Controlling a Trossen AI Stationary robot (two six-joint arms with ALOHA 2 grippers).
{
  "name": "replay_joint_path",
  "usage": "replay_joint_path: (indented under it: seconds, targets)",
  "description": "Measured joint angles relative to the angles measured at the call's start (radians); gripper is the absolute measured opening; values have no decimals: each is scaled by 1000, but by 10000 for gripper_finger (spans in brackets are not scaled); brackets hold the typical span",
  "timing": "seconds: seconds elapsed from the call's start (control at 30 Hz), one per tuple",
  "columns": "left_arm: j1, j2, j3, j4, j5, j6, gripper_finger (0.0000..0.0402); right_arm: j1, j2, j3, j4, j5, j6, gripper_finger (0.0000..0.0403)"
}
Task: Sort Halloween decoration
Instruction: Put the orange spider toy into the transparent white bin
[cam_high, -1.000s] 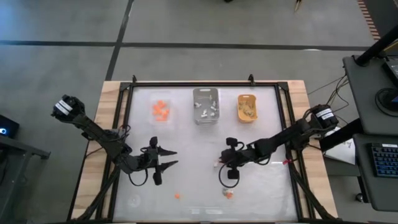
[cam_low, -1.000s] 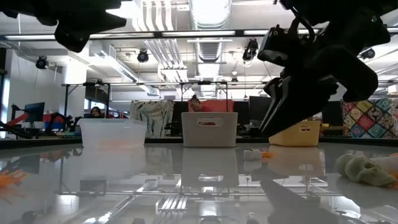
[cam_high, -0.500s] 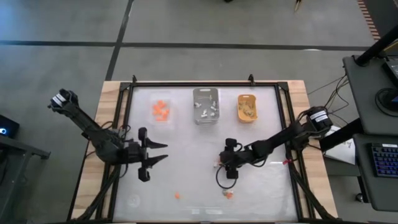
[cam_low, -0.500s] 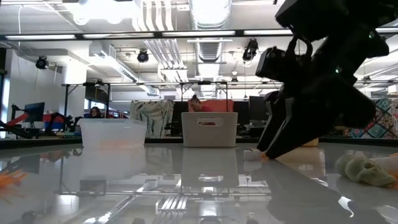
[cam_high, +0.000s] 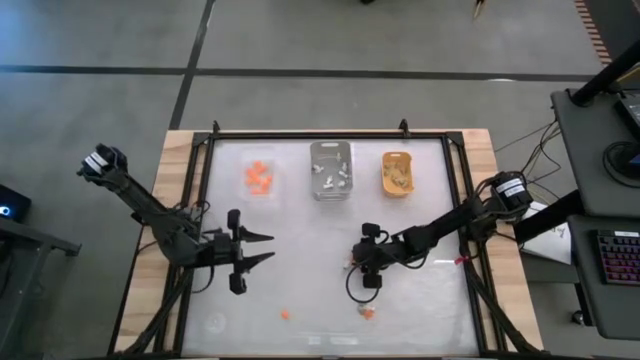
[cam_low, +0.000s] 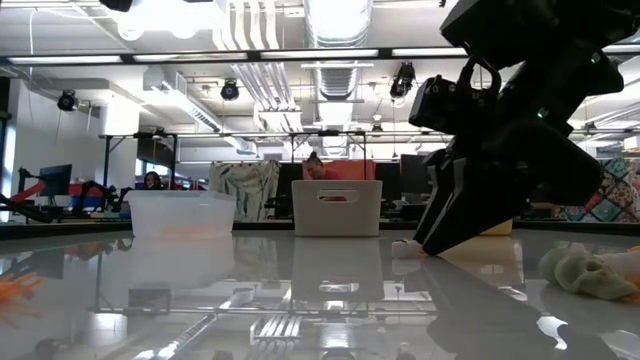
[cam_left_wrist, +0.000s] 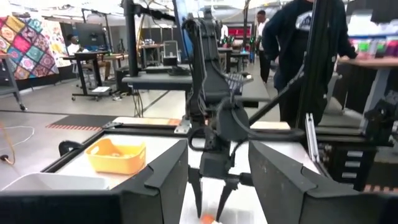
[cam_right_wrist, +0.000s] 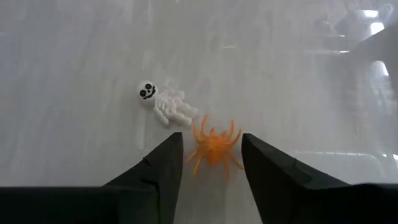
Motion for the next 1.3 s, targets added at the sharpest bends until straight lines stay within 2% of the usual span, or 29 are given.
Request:
replay_joint_path:
  seconds: [0.6,0.77,0.9,1.0,1.13,1.2,1.3]
  targets:
    - [0,88,2,12,-7,-32,153,-9,-71,-5,-16,11,15,38]
    - [0,92,2,12,-7,-32,153,-9,-98,-5,-13,7,8,13]
    - [0,92,1,11,-7,-32,153,-10,-104,-3,-8,15,12,9]
    - [0,95,1,12,-8,-32,153,-27,-104,-3,6,65,104,9]
    - [2,125,1,12,-7,-40,153,-66,-105,-3,18,61,307,9]
    - [8,158,1,12,-7,-57,153,-87,-106,-3,8,14,444,9]
    - [37,228,4,16,-6,-115,151,-114,-107,-3,10,-113,605,9]
